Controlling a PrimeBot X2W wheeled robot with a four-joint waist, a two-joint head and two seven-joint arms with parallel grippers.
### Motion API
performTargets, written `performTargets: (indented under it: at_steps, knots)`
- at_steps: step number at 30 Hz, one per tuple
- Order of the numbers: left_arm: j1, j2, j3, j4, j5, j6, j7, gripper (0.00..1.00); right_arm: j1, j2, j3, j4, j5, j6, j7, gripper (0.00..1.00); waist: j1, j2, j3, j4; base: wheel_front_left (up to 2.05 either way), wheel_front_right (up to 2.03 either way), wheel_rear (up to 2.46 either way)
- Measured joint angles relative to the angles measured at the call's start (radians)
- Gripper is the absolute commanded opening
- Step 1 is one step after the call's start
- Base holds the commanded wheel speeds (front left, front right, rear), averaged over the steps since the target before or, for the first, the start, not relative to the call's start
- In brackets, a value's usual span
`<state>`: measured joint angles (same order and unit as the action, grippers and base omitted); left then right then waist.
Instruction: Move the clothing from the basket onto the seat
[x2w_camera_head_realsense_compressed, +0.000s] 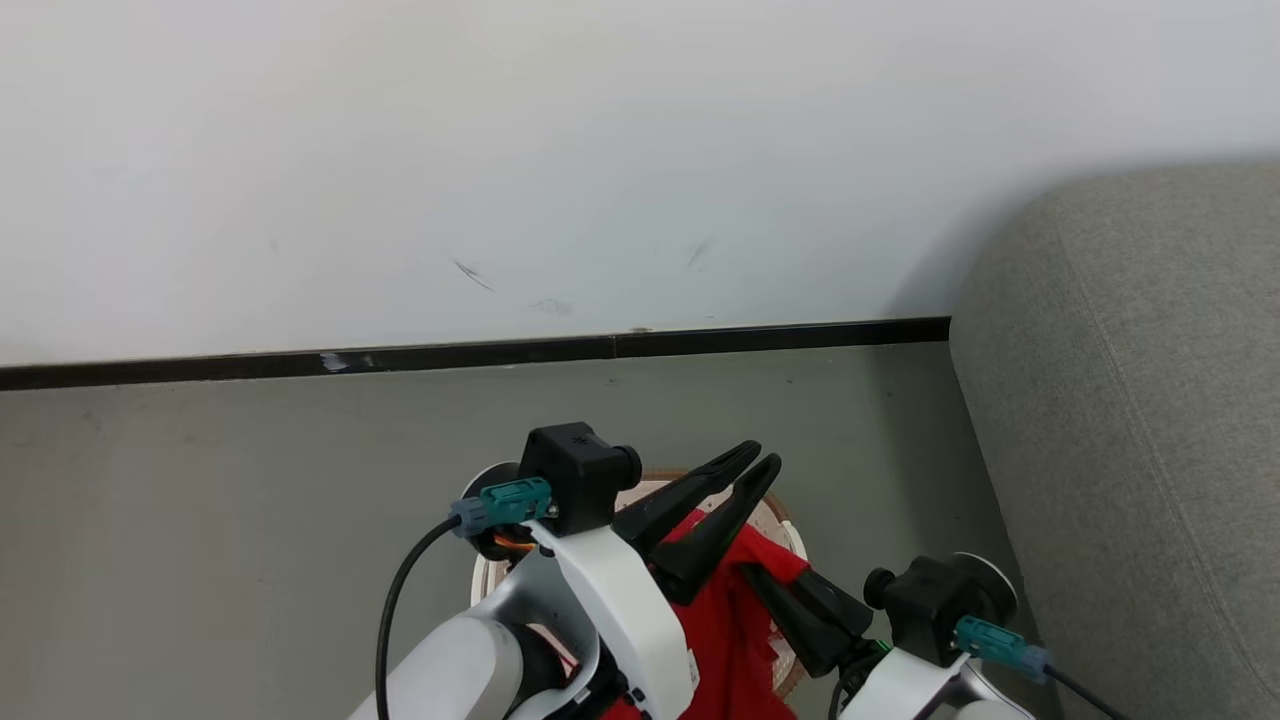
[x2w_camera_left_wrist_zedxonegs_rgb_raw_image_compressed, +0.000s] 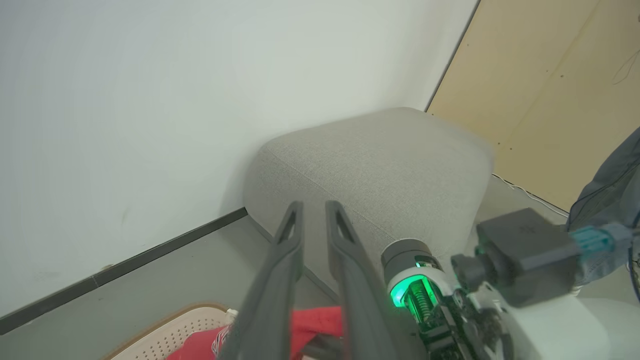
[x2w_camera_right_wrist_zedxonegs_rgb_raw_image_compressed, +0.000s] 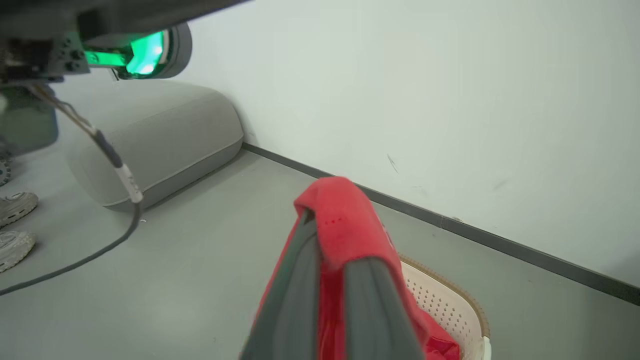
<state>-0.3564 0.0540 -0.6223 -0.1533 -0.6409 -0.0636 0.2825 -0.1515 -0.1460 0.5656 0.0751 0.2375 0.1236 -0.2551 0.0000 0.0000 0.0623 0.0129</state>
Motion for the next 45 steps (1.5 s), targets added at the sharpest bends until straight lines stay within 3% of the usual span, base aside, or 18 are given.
performTargets:
  at_steps: [3, 8, 9, 10, 11, 12, 28, 45]
  knots:
    - [0.017, 0.013, 0.01, 0.006, 0.0, 0.003, -0.004, 0.25, 0.0, -0.004, -0.005, -0.002, 0.0, 0.0, 0.0, 0.0, 0.0, 0.0, -0.002, -0.005, 0.0, 0.0, 0.0]
    - [0.035, 0.025, 0.018, 0.009, 0.005, 0.009, -0.02, 0.47, 0.0, -0.013, -0.019, -0.007, 0.0, 0.0, 0.0, 0.0, 0.0, 0.0, -0.003, -0.013, 0.0, 0.0, 0.0]
    - [0.038, 0.03, 0.019, 0.009, 0.013, 0.01, -0.021, 0.62, 0.0, -0.016, -0.027, -0.009, 0.0, 0.0, 0.0, 0.0, 0.0, 0.0, -0.003, -0.014, 0.0, 0.0, 0.0]
    - [0.04, 0.036, 0.022, 0.01, 0.02, 0.012, -0.024, 0.83, 0.0, -0.019, -0.037, -0.012, 0.0, 0.0, 0.0, 0.0, 0.0, 0.0, -0.003, -0.016, 0.0, 0.0, 0.0]
    - [0.041, 0.039, 0.026, 0.01, 0.022, 0.014, -0.033, 0.95, 0.0, -0.021, -0.047, -0.016, 0.0, 0.0, 0.0, 0.0, 0.0, 0.0, -0.003, -0.019, 0.0, 0.0, 0.0]
    - [0.041, 0.043, 0.031, 0.01, 0.024, 0.017, -0.039, 1.0, -0.001, -0.022, -0.058, -0.021, 0.0, 0.0, 0.0, 0.0, 0.0001, 0.0, -0.004, -0.021, 0.0, 0.0, 0.0]
    - [0.104, 0.075, 0.027, 0.016, 0.055, 0.022, -0.101, 1.0, -0.012, -0.07, -0.225, -0.102, 0.013, 0.0, 0.0, 0.0, 0.0001, 0.0, -0.012, -0.09, 0.0, 0.0, 0.0]
    - [0.162, 0.097, 0.014, 0.014, 0.062, -0.002, -0.154, 1.0, 0.046, -0.093, -0.304, -0.143, 0.013, 0.0, 0.0, 0.0, 0.0, 0.0, -0.021, -0.193, 0.0, 0.0, 0.0]
